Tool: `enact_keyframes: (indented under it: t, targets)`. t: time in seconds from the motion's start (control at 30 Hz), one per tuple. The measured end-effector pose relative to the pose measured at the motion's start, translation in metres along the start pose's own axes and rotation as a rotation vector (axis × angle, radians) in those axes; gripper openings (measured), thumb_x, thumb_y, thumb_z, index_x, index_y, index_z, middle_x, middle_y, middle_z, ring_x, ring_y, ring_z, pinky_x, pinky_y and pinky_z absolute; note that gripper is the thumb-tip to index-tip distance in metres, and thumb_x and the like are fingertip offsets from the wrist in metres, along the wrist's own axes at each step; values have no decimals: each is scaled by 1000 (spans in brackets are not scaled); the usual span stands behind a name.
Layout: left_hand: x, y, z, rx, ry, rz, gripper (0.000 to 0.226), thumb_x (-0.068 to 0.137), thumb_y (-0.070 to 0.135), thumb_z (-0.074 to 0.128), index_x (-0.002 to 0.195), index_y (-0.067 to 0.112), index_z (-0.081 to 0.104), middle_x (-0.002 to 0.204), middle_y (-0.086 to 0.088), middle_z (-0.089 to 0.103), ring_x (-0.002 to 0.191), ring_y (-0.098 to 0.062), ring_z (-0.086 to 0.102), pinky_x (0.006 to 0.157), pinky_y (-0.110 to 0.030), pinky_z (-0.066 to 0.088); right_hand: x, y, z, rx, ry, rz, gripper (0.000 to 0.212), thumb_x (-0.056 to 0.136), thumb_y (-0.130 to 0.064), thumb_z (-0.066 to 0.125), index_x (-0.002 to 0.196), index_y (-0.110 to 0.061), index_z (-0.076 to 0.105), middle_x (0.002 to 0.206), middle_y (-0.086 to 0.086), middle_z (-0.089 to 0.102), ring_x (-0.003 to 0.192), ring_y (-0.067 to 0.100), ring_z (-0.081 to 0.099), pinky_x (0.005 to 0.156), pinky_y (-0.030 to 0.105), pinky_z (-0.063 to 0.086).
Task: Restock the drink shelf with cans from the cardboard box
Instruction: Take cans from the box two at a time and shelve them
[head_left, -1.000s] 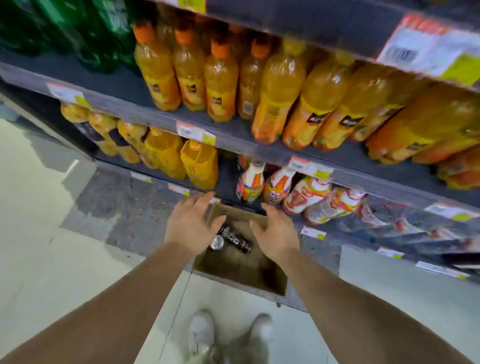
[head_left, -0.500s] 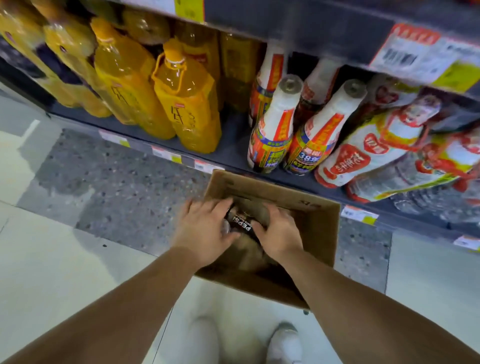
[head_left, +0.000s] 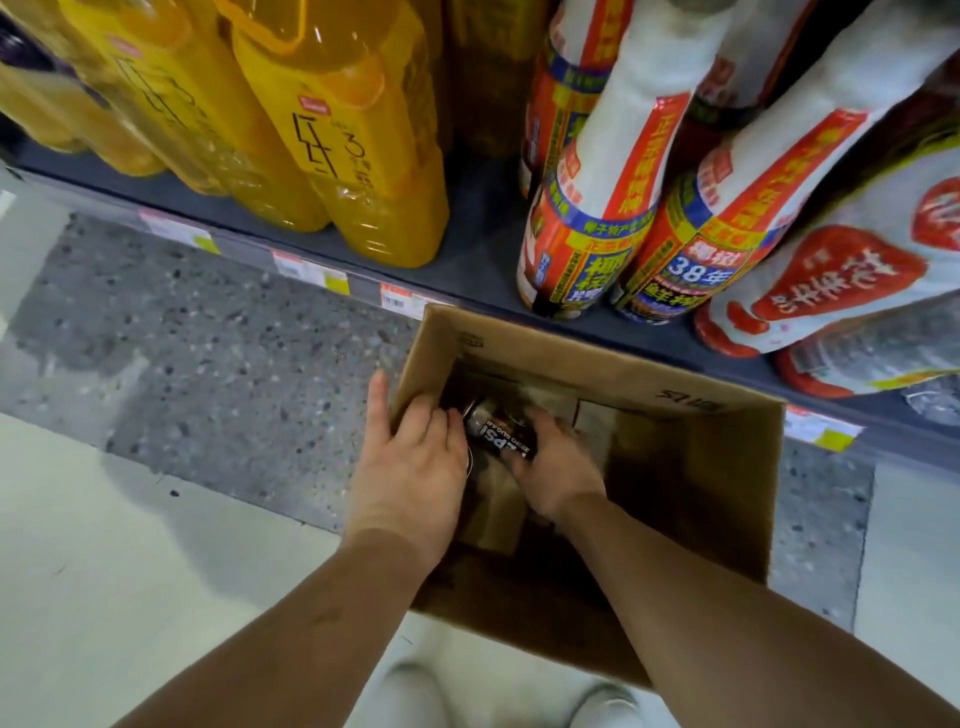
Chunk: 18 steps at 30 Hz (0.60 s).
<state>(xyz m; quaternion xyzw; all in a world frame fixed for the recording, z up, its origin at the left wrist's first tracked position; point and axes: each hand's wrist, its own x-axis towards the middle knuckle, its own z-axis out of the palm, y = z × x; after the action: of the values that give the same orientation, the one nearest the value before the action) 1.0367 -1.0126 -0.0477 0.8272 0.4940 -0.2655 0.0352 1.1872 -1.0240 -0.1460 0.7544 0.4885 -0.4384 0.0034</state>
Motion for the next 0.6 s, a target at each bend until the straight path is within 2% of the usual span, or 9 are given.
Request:
enact_keyframes:
  t: [0.1, 0.2, 0.3, 0.37, 0.47, 0.53, 0.6]
  targets:
    - [2, 3, 4, 50, 2, 37, 56, 95, 23, 39, 146, 6, 26, 139, -11, 42, 139, -36, 14, 103, -65, -26, 12, 2, 11, 4, -27, 12, 69, 89, -36, 63, 148, -28, 29, 146, 8, 41, 132, 29, 39, 112, 38, 34]
    - [6, 4, 9, 72, 23, 29, 49, 96, 20, 37, 144, 7, 32, 132, -10, 48, 137, -36, 16, 98, -65, -30, 23, 5, 17, -69, -30, 32, 73, 87, -32, 66, 149, -29, 26, 147, 7, 40, 133, 29, 38, 108, 38, 35]
    - [9, 2, 18, 25, 74, 0, 44, 95, 20, 37, 137, 10, 42, 120, -8, 54, 131, -34, 27, 100, -65, -30, 29, 6, 17, -130, -44, 35, 72, 84, -35, 70, 144, -28, 33, 138, 8, 52, 123, 29, 50, 99, 35, 42]
    - [6, -2, 21, -30, 93, -18, 38, 87, 23, 48, 124, 15, 57, 104, -5, 60, 120, -32, 42, 107, -64, -22, 27, 6, 14, -135, -50, 37, 71, 81, -35, 72, 142, -28, 36, 130, 6, 58, 116, 27, 56, 95, 33, 47]
    - [6, -9, 26, -101, 152, -7, 39, 64, 33, 71, 100, 18, 70, 85, -3, 61, 101, -32, 54, 114, -61, -7, 13, 9, 2, -40, -33, 63, 75, 79, -31, 75, 144, -28, 36, 133, 2, 57, 119, 24, 56, 97, 28, 43]
    - [5, -15, 25, -157, 184, 3, 49, 50, 42, 77, 93, 19, 71, 86, -3, 61, 99, -32, 56, 114, -60, -5, 0, 10, -10, 23, -17, 63, 76, 79, -29, 75, 144, -27, 35, 136, 1, 55, 120, 23, 54, 95, 26, 42]
    - [-1, -19, 19, -213, 211, 6, 57, 46, 50, 78, 95, 21, 71, 94, -1, 63, 105, -30, 56, 114, -60, -6, -15, 11, -24, 81, -5, 45, 75, 78, -27, 76, 142, -25, 36, 134, 2, 54, 119, 22, 55, 88, 25, 42]
